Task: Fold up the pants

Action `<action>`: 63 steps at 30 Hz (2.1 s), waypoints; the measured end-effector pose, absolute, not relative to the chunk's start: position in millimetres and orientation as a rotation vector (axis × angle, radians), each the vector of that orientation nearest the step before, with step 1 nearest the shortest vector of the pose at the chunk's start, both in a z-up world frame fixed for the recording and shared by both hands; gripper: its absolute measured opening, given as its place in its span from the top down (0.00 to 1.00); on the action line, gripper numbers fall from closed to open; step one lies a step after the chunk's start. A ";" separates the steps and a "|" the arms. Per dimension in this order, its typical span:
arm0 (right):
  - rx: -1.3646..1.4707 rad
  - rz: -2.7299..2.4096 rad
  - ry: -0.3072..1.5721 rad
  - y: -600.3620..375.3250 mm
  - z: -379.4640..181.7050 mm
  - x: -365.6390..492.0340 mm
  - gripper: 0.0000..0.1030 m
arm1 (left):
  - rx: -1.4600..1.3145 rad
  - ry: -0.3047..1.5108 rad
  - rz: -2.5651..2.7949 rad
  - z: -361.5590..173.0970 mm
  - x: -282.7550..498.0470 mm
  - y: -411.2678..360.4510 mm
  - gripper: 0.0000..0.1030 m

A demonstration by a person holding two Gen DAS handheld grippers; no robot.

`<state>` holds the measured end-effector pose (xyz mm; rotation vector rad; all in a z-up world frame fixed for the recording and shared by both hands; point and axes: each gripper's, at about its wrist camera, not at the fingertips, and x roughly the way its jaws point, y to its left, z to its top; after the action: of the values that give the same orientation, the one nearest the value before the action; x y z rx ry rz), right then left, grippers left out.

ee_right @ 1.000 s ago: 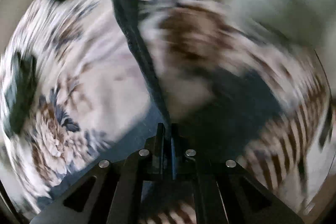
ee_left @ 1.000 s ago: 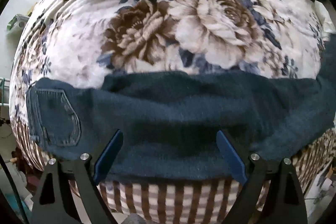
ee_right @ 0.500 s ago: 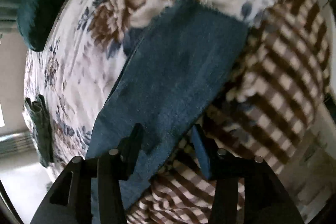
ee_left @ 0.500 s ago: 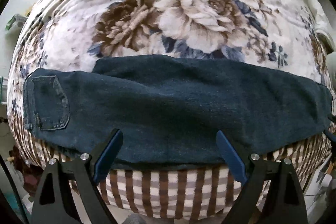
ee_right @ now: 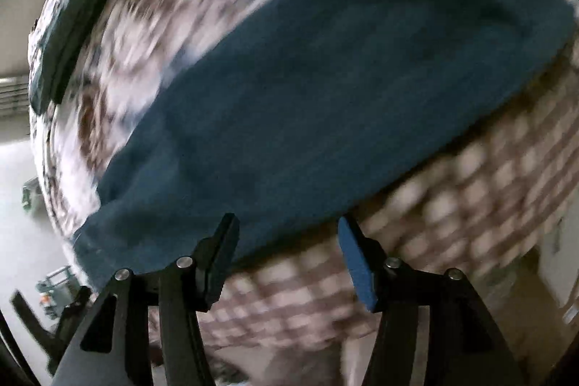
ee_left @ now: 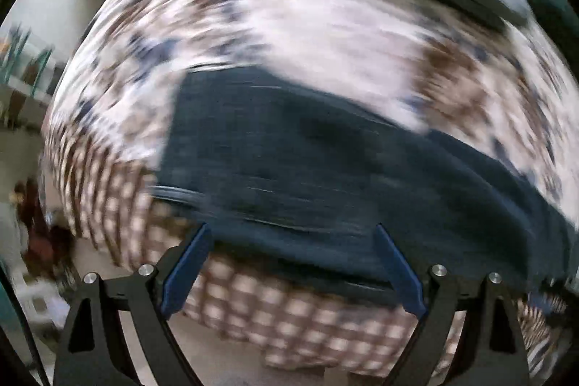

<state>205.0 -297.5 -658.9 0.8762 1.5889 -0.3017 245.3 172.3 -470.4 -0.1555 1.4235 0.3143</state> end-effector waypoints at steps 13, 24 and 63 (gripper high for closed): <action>1.123 -0.390 1.396 -187.3 -685.3 201.4 0.66 | -0.573 1.456 0.243 -549.4 256.8 308.2 0.29; 1.018 -0.373 1.382 -184.5 -645.0 183.3 0.97 | -0.361 1.324 0.137 -498.3 250.5 301.8 0.95; 1.368 -0.924 0.988 -639.5 -696.0 84.5 0.63 | 0.052 1.501 -0.091 -526.1 285.3 -117.6 0.16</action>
<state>84.5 -639.5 -696.0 1.3676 0.9882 -0.9243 285.3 -117.6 -526.1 0.0523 1.5009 -0.0906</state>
